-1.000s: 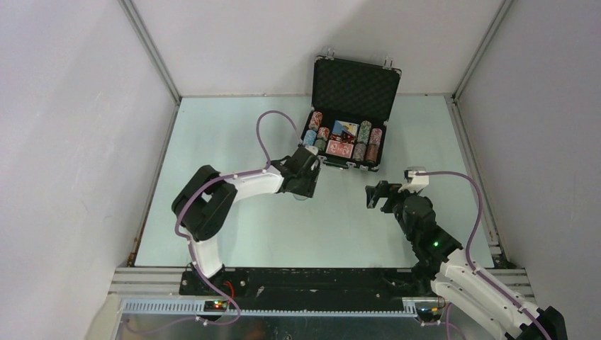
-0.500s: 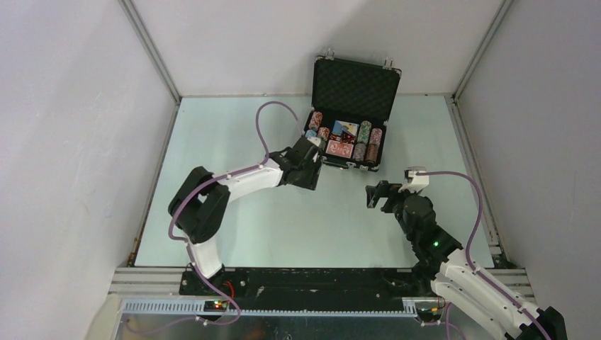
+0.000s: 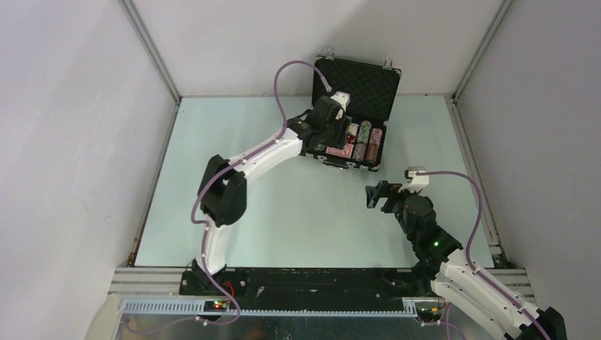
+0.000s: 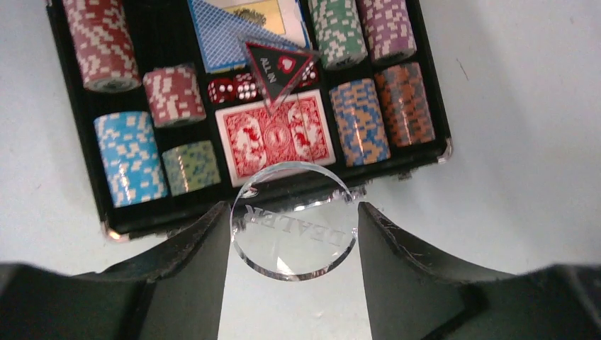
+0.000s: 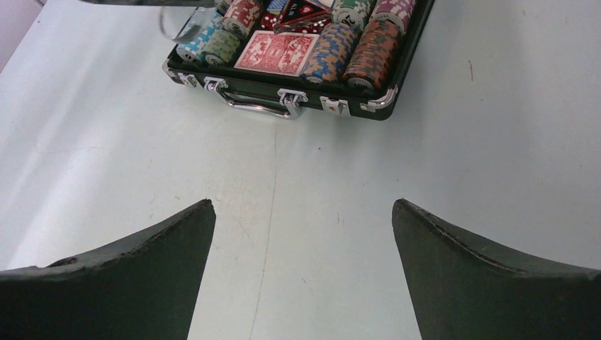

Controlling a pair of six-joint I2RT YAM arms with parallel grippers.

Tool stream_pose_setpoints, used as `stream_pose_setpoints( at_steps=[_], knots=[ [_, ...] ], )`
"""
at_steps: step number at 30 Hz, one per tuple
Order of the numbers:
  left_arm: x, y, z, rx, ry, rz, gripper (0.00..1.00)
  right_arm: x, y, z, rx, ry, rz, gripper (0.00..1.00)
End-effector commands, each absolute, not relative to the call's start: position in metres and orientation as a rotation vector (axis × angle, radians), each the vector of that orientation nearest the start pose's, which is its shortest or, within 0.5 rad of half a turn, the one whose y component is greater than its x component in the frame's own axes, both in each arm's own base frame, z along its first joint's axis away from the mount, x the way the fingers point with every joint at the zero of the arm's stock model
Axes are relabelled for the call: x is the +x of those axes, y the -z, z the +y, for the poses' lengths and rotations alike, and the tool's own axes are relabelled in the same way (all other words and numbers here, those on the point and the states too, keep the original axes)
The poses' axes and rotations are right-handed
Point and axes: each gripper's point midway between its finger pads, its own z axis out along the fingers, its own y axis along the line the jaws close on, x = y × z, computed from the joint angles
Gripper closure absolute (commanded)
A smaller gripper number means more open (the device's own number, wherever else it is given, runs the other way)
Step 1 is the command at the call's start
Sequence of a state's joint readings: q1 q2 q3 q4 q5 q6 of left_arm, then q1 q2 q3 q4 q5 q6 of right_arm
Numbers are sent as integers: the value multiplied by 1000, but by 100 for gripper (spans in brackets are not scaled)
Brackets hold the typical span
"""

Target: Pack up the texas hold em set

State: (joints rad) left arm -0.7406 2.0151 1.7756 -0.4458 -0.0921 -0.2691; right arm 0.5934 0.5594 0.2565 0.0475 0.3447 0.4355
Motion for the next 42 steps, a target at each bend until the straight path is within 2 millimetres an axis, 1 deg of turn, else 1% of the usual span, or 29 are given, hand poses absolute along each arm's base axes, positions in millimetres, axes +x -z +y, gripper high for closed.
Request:
stream_pose_setpoints(
  at_steps=[1, 5, 9, 10, 11, 12, 13, 14, 15, 20, 21, 22, 23, 24, 26, 28, 29, 30, 31, 32, 33, 34, 35, 36, 37, 38, 39, 41, 42],
  knots=[
    [434, -156, -382, 545, 424, 2234, 44, 256, -148, 117, 109, -414, 1783, 2],
    [450, -146, -390, 541, 446, 2240, 44, 256, -149, 116, 110, -414, 1778, 2],
    [459, -136, -395, 534, 473, 2249, 44, 256, -149, 116, 110, -414, 1778, 2],
    [460, -134, -395, 528, 474, 2254, 41, 256, -149, 116, 110, -415, 1778, 2],
    [462, -129, -394, 524, 471, 2262, 37, 256, -149, 116, 111, -414, 1778, 2],
    [462, -127, -393, 514, 472, 2270, 26, 257, -149, 116, 110, -413, 1778, 2],
    [461, -126, -392, 513, 469, 2279, 20, 257, -148, 116, 110, -412, 1779, 2],
    [461, -126, -392, 510, 470, 2280, 6, 257, -148, 117, 108, -414, 1779, 2],
    [460, -127, -390, 509, 467, 2281, 3, 257, -148, 117, 107, -414, 1781, 2],
    [454, -147, -374, 498, 420, 2240, 0, 258, -148, 116, 111, -407, 1780, 2],
    [451, -156, -367, 491, 404, 2224, 0, 258, -148, 115, 114, -405, 1780, 2],
    [449, -174, -363, 481, 407, 2192, 0, 259, -147, 114, 120, -399, 1781, 2],
    [446, -171, -357, 479, 389, 2191, 0, 259, -147, 113, 125, -396, 1781, 2],
    [440, -181, -351, 473, 392, 2166, 0, 260, -146, 112, 129, -393, 1784, 2],
    [432, -190, -342, 475, 391, 2136, 2, 262, -146, 112, 131, -398, 1787, 2],
    [424, -194, -337, 486, 409, 2123, 11, 264, -147, 113, 129, -412, 1791, 3],
    [421, -193, -338, 493, 429, 2126, 19, 264, -148, 115, 125, -423, 1790, 3],
    [418, -191, -337, 496, 439, 2134, 25, 265, -148, 115, 126, -422, 1792, 3],
    [415, -188, -340, 501, 463, 2142, 36, 265, -149, 115, 125, -425, 1791, 3],
    [413, -182, -341, 509, 481, 2157, 42, 265, -149, 115, 126, -425, 1791, 3],
    [413, -179, -343, 502, 490, 2167, 53, 264, -148, 114, 127, -424, 1794, 3],
    [409, -174, -348, 514, 528, 2182, 57, 264, -147, 114, 127, -423, 1798, 3],
    [408, -171, -351, 516, 545, 2189, 66, 264, -146, 113, 129, -418, 1801, 3],
    [406, -167, -356, 520, 585, 2200, 70, 264, -145, 113, 129, -414, 1806, 3],
    [404, -164, -359, 527, 604, 2204, 79, 263, -144, 112, 129, -412, 1807, 3],
    [402, -160, -364, 532, 634, 2213, 83, 263, -143, 112, 129, -411, 1810, 3],
    [402, -154, -366, 535, 644, 2226, 92, 263, -143, 112, 131, -410, 1810, 3],
    [401, -148, -371, 543, 668, 2245, 99, 263, -143, 112, 131, -411, 1810, 3],
    [401, -148, -373, 544, 677, 2246, 100, 263, -143, 111, 133, -409, 1810, 3]
  ],
)
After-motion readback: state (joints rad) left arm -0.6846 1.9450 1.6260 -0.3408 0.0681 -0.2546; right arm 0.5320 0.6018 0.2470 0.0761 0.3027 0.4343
